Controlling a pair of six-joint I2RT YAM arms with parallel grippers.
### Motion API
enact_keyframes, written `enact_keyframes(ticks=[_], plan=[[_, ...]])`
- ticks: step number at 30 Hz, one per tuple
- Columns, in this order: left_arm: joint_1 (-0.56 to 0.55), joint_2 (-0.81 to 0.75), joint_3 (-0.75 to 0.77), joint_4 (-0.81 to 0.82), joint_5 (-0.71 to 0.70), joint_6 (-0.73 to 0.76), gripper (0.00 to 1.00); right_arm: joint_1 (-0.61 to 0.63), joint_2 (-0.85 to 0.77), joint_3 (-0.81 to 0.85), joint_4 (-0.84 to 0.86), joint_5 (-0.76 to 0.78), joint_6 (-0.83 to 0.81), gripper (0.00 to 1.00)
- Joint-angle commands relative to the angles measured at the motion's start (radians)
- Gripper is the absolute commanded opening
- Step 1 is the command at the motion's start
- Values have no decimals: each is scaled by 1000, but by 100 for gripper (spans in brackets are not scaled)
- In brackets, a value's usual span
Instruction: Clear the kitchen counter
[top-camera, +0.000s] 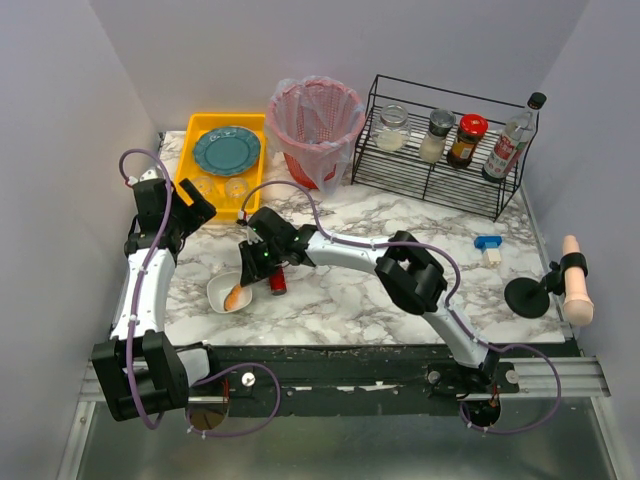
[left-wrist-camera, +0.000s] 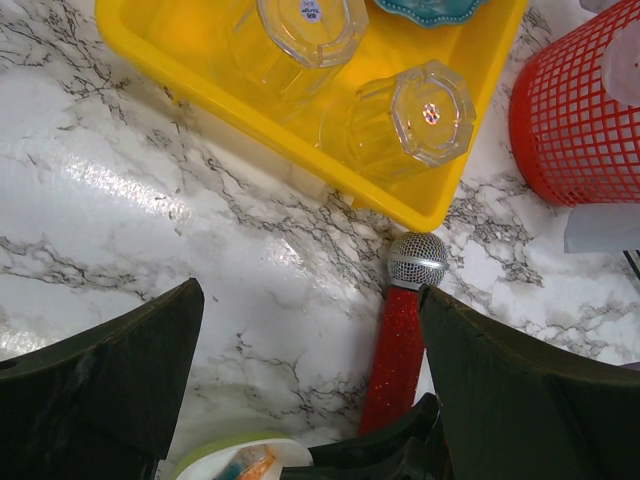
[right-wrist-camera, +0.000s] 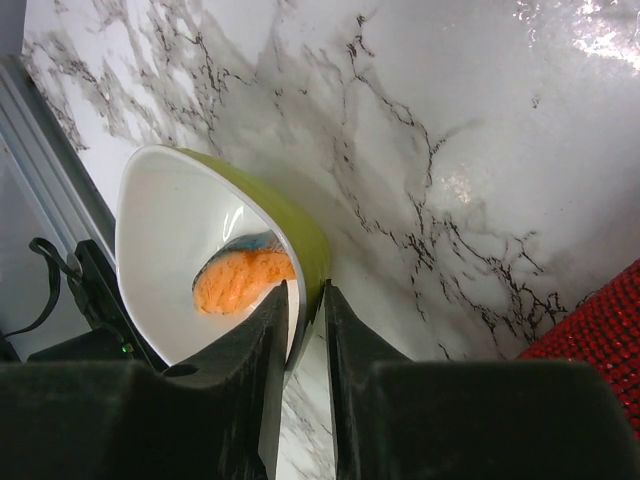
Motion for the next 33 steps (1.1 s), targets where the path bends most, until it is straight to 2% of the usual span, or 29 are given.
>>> enact_keyframes(ticks=[1, 7, 15, 24, 33], plan=[[9, -19, -7, 13, 18, -2, 99, 8, -33, -18, 10, 17, 9, 27], [14, -20, -8, 13, 18, -2, 99, 6, -84, -42, 16, 34, 11, 18], [20, -20, -8, 14, 21, -3, 99, 5, -151, -67, 20, 55, 9, 1], [20, -45, -20, 39, 53, -6, 99, -29, -278, -133, -10, 115, -20, 1], [-9, -83, 22, 37, 168, -72, 99, -115, -479, -327, -60, 210, -61, 1]])
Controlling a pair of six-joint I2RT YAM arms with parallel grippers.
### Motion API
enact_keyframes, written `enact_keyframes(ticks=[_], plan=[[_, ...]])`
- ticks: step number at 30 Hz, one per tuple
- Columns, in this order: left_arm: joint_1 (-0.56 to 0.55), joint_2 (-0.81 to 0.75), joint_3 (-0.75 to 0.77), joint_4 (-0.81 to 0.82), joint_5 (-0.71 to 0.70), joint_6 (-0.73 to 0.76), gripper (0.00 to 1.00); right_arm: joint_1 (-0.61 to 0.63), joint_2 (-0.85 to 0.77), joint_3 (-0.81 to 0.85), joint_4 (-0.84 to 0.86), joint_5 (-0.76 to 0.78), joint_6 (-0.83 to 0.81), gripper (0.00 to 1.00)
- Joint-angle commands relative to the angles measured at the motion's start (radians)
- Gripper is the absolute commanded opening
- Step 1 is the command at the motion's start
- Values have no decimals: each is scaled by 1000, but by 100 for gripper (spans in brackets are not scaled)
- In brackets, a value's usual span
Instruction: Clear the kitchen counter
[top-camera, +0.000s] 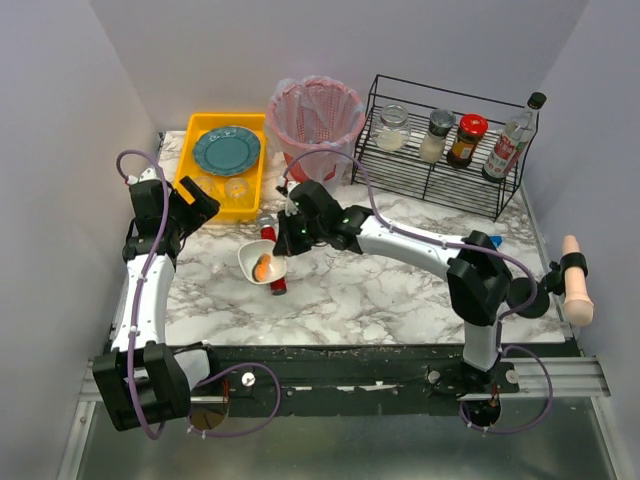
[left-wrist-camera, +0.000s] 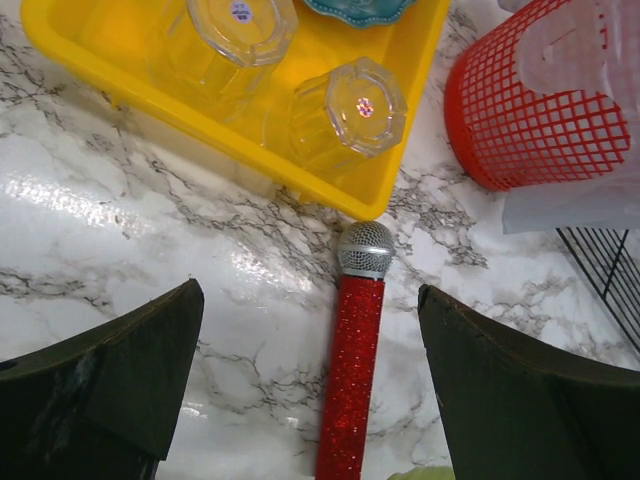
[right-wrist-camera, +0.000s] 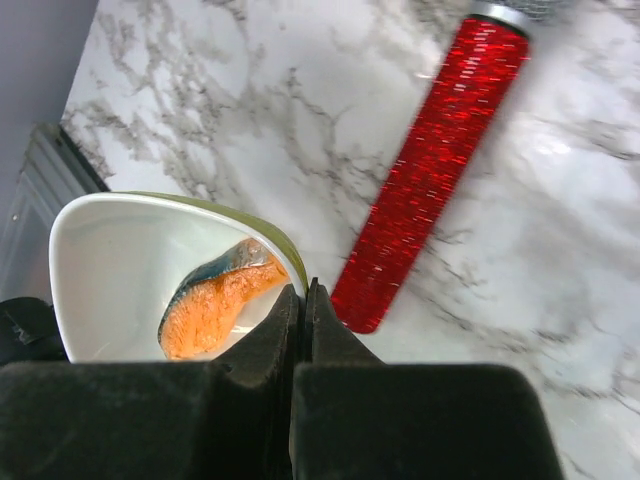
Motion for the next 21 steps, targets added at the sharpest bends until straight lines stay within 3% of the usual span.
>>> enact_keyframes(ticks=[1, 5, 13, 17, 21], plan=[[-25, -45, 53, 5, 94, -43, 99, -45, -114, -90, -34, 75, -30, 1], [-94, -56, 113, -13, 101, -62, 99, -86, -206, -178, -45, 89, -43, 1], [-355, 36, 175, 45, 133, -126, 99, -186, -351, -317, -45, 109, -53, 1], [-389, 74, 129, 165, 271, -214, 99, -218, -421, -351, -76, 149, -60, 1], [-397, 84, 112, 202, 317, -231, 99, -257, -476, -389, -77, 160, -57, 1]])
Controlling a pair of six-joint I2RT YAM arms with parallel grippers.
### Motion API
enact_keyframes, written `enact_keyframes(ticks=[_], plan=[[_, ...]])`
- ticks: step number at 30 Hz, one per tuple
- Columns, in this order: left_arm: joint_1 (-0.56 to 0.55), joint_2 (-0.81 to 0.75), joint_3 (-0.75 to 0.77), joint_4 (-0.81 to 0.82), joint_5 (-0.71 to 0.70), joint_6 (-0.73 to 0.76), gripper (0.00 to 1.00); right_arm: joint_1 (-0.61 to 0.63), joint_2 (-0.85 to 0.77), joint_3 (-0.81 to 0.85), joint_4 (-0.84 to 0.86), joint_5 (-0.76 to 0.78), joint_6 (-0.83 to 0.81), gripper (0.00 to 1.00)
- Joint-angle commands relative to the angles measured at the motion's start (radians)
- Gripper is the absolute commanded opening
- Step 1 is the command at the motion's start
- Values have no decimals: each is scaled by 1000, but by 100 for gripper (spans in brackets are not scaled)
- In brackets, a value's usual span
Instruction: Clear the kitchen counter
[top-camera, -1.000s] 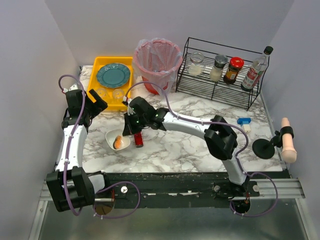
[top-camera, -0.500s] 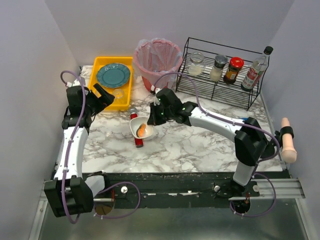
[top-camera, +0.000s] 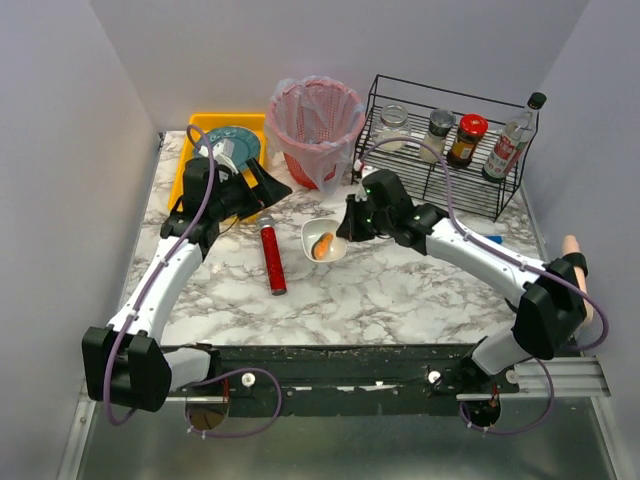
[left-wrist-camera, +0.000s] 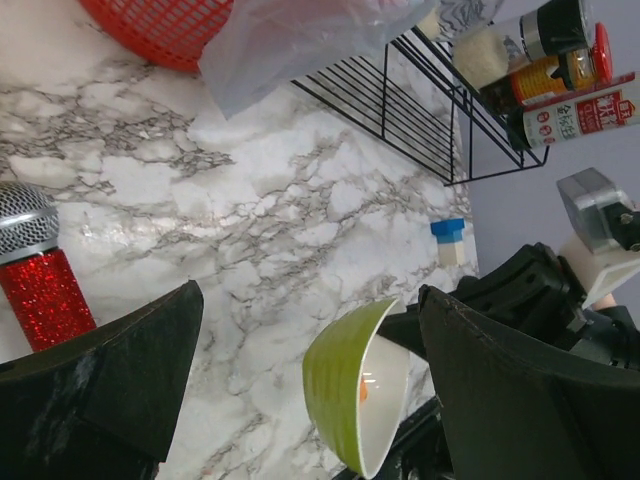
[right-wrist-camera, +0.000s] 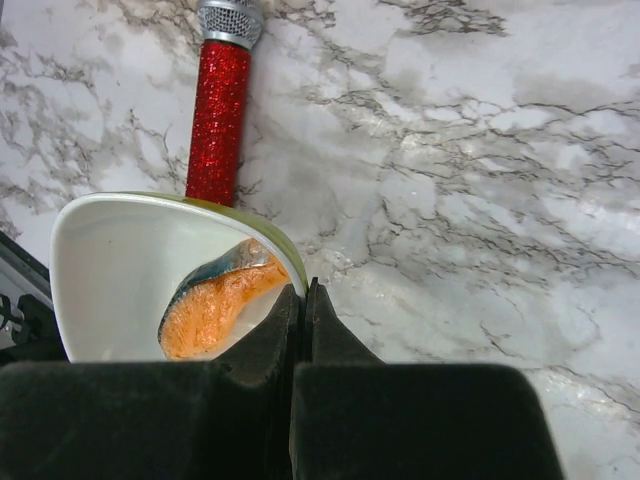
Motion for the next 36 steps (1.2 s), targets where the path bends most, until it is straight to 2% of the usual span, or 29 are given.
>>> enact_keyframes(ticks=[1, 6, 9, 13, 22, 36], plan=[[-11, 8, -23, 90, 128, -60, 99, -37, -76, -39, -8, 38, -10, 1], [-56, 39, -44, 154, 260, -89, 99, -75, -112, -46, -19, 43, -15, 1], [-94, 45, -90, 257, 309, -147, 99, -91, -113, -43, -24, 46, -24, 1], [-146, 74, -95, 235, 302, -106, 99, -111, -130, -54, -17, 32, -19, 1], [-204, 122, -124, 295, 293, -125, 99, -132, -156, -62, -16, 9, -19, 1], [-244, 204, -215, 599, 317, -319, 99, -147, -181, -80, 2, -43, -7, 1]])
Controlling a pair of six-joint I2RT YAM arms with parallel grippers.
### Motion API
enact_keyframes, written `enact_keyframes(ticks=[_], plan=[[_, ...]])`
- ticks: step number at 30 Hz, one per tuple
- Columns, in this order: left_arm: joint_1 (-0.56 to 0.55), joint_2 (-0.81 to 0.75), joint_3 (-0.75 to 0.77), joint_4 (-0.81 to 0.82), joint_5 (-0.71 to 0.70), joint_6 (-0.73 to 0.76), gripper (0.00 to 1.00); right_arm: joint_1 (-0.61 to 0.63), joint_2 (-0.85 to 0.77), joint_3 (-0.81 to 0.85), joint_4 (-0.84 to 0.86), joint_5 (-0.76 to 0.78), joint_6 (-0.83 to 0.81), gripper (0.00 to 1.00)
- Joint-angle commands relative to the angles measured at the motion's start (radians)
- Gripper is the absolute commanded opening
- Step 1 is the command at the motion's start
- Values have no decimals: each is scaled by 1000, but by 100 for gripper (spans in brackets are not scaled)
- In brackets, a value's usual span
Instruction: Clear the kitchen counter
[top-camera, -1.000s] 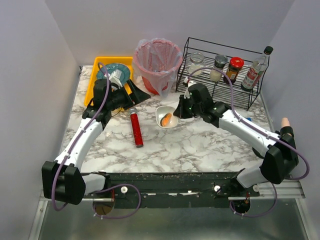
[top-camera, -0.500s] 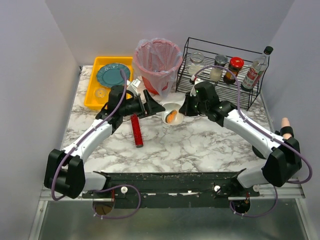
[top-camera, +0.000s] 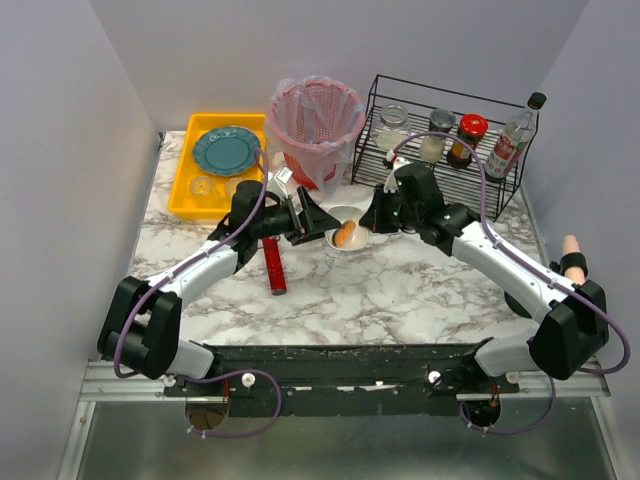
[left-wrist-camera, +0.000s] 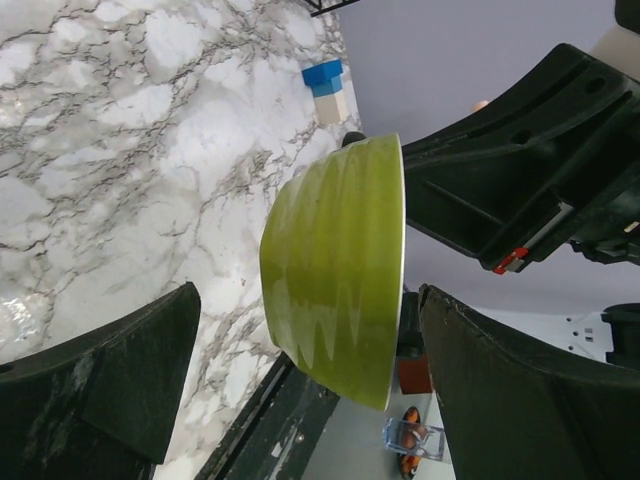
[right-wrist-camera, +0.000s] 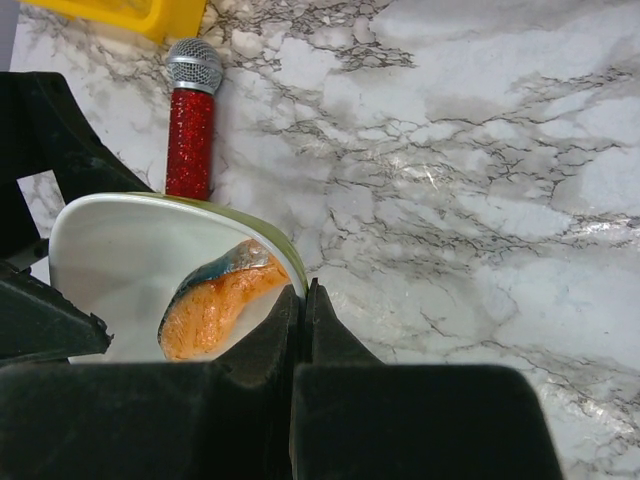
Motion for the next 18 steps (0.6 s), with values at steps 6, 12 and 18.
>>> enact_keyframes(ticks=[6, 12, 18], plan=[[-13, 21, -27, 225, 37, -143, 96, -10, -15, -25, 38, -53, 16, 1], [-13, 33, -27, 221, 49, -143, 95, -12, -22, -29, 41, -49, 16, 1], [-15, 49, -31, 230, 68, -145, 95, -15, -31, -31, 56, -61, 22, 1]])
